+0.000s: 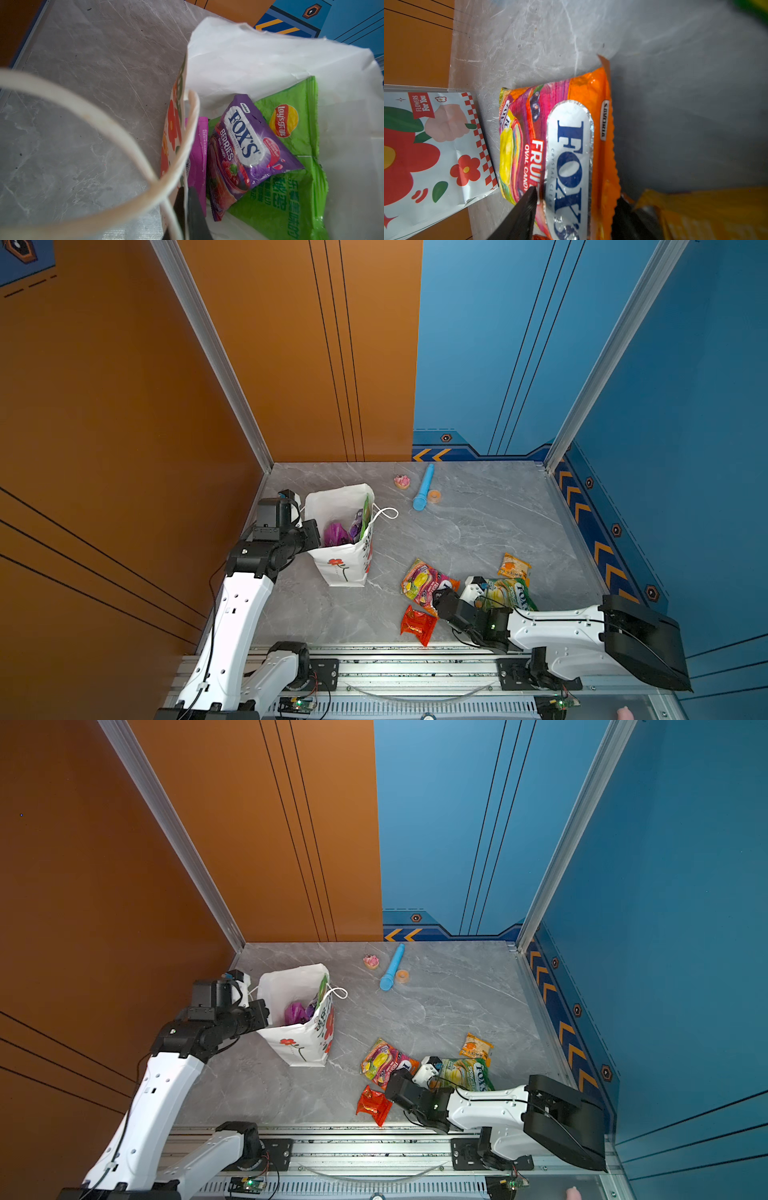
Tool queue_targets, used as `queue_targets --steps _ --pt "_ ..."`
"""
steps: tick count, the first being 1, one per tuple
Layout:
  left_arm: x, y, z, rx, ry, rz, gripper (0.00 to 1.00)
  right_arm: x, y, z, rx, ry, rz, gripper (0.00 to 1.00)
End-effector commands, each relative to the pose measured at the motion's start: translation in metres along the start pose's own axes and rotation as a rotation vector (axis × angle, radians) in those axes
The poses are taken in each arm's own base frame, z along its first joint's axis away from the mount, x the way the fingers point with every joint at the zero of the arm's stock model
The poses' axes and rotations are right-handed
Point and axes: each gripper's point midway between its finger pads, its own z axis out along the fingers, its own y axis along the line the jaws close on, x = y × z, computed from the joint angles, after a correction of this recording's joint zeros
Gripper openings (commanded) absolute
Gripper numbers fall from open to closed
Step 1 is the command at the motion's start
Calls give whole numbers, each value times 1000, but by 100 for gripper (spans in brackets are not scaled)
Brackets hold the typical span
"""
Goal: Place the snacks into the paper bag
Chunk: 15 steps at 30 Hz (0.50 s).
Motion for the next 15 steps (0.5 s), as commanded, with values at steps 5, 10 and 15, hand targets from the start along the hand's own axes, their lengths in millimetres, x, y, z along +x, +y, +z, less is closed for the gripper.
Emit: queue_targets --steps 5,10,15 --pt "-18 7 2 -24 -66 4 0 -3 6 13 31 41 -63 54" --pt "-17 6 3 -18 -62 3 0 8 17 35 30 155 -66 53" --pt "-18 7 0 -23 -75 8 0 12 15 43 52 137 -97 52"
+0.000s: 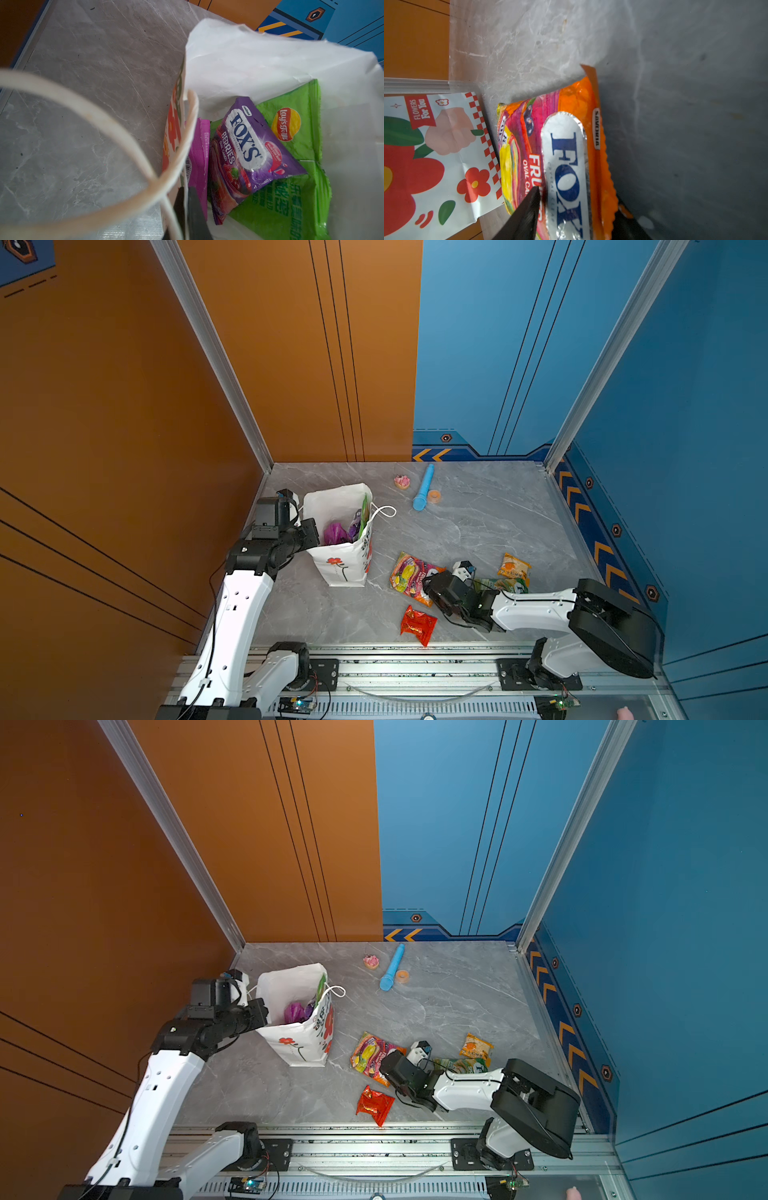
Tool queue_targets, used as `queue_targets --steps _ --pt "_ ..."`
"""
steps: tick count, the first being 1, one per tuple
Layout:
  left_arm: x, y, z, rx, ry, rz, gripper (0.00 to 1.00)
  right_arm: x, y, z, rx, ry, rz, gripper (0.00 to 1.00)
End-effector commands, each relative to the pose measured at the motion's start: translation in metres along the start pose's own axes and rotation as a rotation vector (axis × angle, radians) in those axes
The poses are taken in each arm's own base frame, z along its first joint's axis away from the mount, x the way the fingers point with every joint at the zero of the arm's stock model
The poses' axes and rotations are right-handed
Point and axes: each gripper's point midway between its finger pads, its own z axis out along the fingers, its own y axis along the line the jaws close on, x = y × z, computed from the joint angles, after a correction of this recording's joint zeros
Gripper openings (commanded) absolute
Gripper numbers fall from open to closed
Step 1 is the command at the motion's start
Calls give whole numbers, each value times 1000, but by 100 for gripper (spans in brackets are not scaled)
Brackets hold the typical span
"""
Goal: Place the snacks into the paper bag
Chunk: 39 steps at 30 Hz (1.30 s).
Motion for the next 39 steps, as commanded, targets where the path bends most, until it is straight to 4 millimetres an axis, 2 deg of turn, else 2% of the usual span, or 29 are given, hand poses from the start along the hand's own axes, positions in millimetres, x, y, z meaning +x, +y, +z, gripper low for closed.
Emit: queue_targets --steps 1,7,9,12,14,19,26,31,39 --pt "-16 5 -2 -21 -74 18 0 12 -21 8 75 56 -65 51" --pt "-17 5 -2 -24 -75 19 0 18 -22 16 59 73 -58 46" --pt "-17 6 -2 -25 -74 17 0 20 -23 17 56 82 -59 41" --pt "-16 6 0 -28 -68 16 0 20 -28 18 65 74 -48 27" --pt "-15 5 3 -19 -56 15 0 21 -29 17 55 76 -28 21" --pt "-15 1 1 6 -57 13 0 17 -29 13 45 56 -55 14" --pt "-14 -6 3 44 -48 14 0 10 -11 -3 -22 20 -84 2" --pt "-13 -7 7 50 -34 12 0 0 -1 -21 -45 -23 -147 0" --pt "-12 -5 13 36 -16 13 0 -27 21 -43 -71 -89 -229 0"
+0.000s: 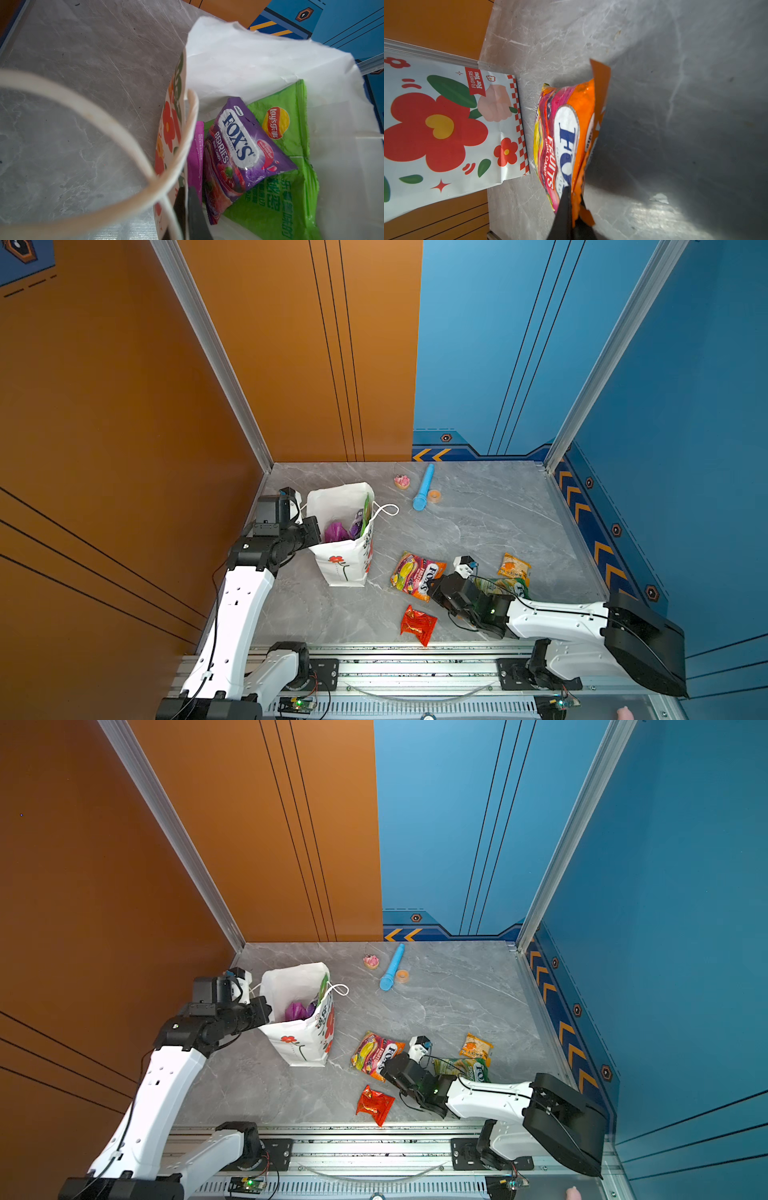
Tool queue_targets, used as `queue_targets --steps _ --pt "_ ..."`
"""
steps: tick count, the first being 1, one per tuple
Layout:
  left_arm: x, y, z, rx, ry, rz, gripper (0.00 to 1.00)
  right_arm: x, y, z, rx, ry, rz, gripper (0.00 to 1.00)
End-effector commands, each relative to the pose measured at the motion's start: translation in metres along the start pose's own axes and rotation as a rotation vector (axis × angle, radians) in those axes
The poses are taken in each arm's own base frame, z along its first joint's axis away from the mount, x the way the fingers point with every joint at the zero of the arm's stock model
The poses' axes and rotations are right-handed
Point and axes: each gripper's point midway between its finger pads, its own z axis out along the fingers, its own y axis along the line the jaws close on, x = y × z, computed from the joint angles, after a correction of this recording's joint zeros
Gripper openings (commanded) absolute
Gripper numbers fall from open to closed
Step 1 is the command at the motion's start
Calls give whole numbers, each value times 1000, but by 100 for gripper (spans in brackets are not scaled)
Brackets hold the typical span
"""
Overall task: Place the snacks into the paper bag
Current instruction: 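Close the right gripper on the orange FOX'S Fruits pack edge and lift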
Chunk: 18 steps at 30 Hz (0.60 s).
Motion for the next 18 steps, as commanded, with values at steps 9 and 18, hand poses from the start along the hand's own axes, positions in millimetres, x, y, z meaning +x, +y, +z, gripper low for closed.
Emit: queue_targets --steps 9,18 --pt "-25 -35 5 -55 19 89 0 -34 7 -27 18 -97 -144 0" --pt "-44 -91 24 -56 54 210 0 -54 7 -44 19 -140 -158 0"
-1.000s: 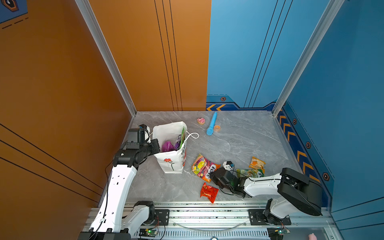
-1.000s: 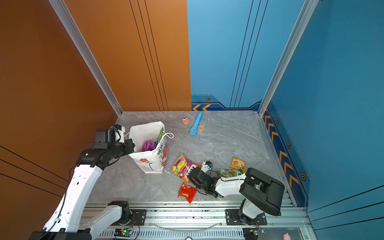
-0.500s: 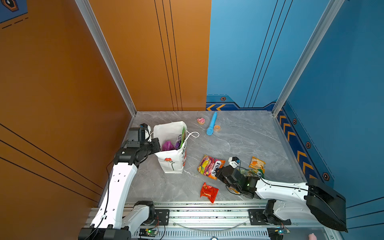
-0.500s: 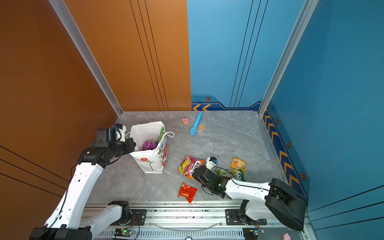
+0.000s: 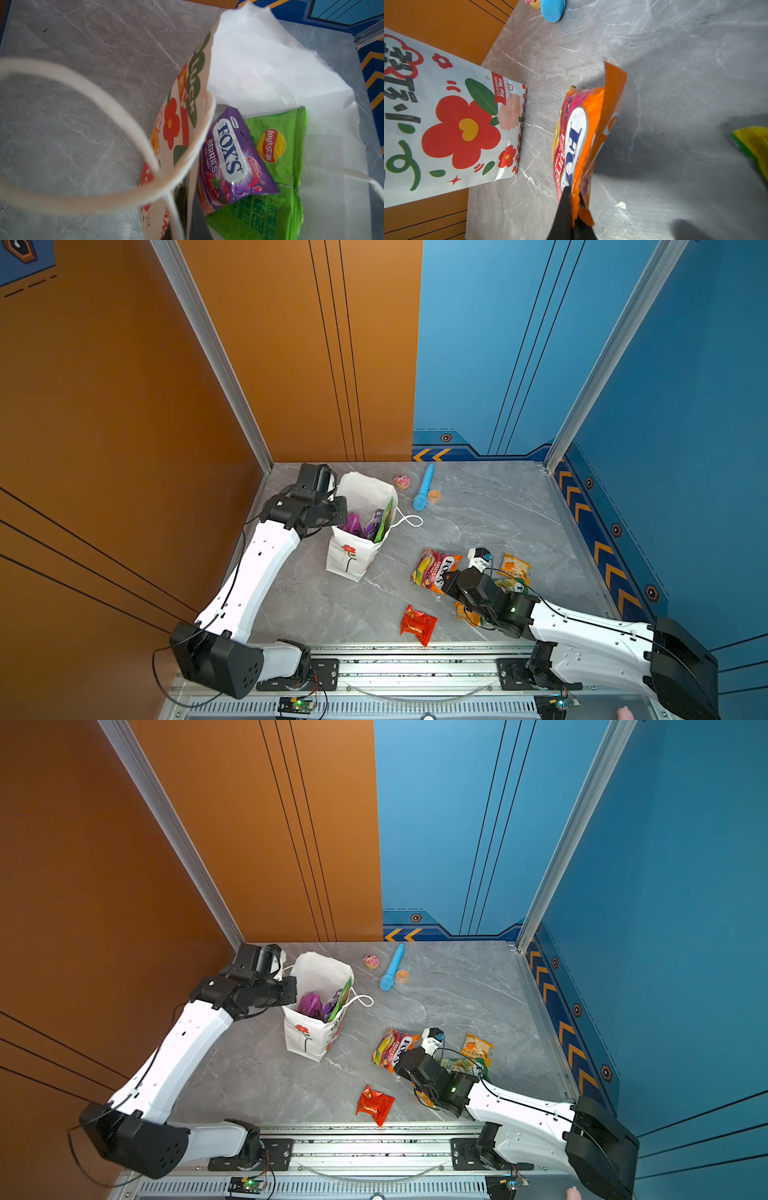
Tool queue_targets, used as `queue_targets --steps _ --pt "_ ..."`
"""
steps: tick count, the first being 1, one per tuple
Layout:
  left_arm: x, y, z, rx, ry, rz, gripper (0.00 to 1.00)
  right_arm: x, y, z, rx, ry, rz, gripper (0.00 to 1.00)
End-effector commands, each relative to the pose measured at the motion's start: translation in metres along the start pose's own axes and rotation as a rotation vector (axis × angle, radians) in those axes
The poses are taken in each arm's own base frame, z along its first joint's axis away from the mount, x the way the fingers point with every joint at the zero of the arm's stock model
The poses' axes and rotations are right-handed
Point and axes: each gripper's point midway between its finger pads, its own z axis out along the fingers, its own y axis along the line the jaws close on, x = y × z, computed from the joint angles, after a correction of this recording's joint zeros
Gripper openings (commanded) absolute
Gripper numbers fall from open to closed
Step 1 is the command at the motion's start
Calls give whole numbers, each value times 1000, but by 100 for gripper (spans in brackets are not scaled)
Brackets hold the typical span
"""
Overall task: Place the snacks into the paper bag
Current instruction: 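Close the right gripper on the orange FOX'S Fruits pack edge and lift, then carry the orange pack over the paper bag held by the left gripper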
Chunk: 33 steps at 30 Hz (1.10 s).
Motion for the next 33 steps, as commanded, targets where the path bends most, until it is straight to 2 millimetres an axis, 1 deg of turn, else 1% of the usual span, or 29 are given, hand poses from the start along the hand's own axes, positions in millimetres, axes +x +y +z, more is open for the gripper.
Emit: queue_targets --steps 1,4,6,7,11,14,17,20,24,28,33 --pt "-22 -16 -8 -19 -50 41 0 -21 6 -11 4 -57 -33 0" --pt "-28 -28 -5 -22 -55 88 0 -34 5 -19 9 -87 -36 0" --pt "-27 -27 -2 -41 -52 97 0 -43 6 -24 4 -104 -34 0" --pt "-25 -23 1 -60 -48 95 0 -47 8 -27 -4 -112 -37 0" --pt "-14 -17 10 -87 -19 112 0 -67 25 -38 -39 -138 -82 0" --pt "-11 -15 9 -79 -46 125 0 -85 39 -49 -61 -161 -117 0" --pt "-12 -15 0 -50 -87 95 0 -105 58 -61 -95 -186 -140 0" --pt "-12 -19 -5 -16 -109 87 0 -127 82 -79 -132 -220 -166 0" --pt "-13 -25 -8 24 -118 100 0 -150 119 -105 -206 -271 -206 0" --pt "-13 -28 -11 45 -129 104 0 -163 154 -121 -285 -282 -230 0" --pt "-12 -34 -13 73 -127 115 0 -170 192 -131 -390 -268 -229 0"
